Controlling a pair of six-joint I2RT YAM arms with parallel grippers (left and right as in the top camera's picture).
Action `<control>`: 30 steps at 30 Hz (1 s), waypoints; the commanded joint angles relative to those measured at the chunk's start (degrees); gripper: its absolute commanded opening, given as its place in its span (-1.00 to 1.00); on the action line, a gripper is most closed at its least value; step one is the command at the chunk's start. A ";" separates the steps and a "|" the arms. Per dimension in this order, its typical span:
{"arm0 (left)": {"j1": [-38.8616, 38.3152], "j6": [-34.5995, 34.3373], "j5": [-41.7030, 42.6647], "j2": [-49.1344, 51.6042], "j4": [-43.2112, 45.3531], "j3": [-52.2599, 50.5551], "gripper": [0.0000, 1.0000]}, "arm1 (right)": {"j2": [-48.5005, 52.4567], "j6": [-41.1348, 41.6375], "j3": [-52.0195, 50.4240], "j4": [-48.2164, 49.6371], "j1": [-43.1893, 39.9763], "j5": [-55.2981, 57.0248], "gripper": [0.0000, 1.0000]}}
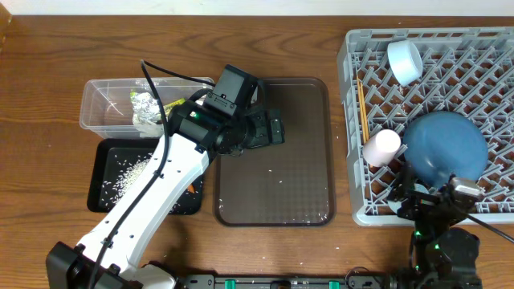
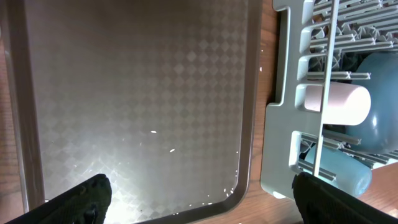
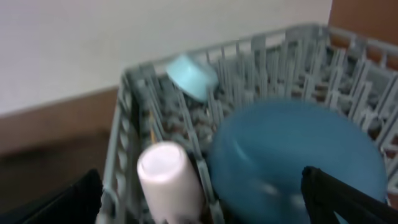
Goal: Sort waste into correct bins and load items into the dishwasher rack
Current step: 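Release the blue plate and withdraw the right gripper to the rack front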
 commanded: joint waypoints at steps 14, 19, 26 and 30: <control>0.20 0.15 -0.35 -0.63 0.00 1.22 0.91 | -2.97 -14.60 -5.60 2.29 -0.02 -5.81 0.99; 0.20 0.15 -0.35 -0.63 0.00 1.22 0.91 | -2.97 -14.64 -9.22 7.23 1.05 -7.37 0.98; 0.20 0.15 -0.33 -0.63 0.00 1.22 0.91 | -2.97 -14.58 -10.62 11.30 1.64 -6.99 0.99; 0.20 0.15 -0.33 -0.63 0.00 1.22 0.91 | -2.97 -14.58 -12.37 15.82 3.82 -5.05 0.99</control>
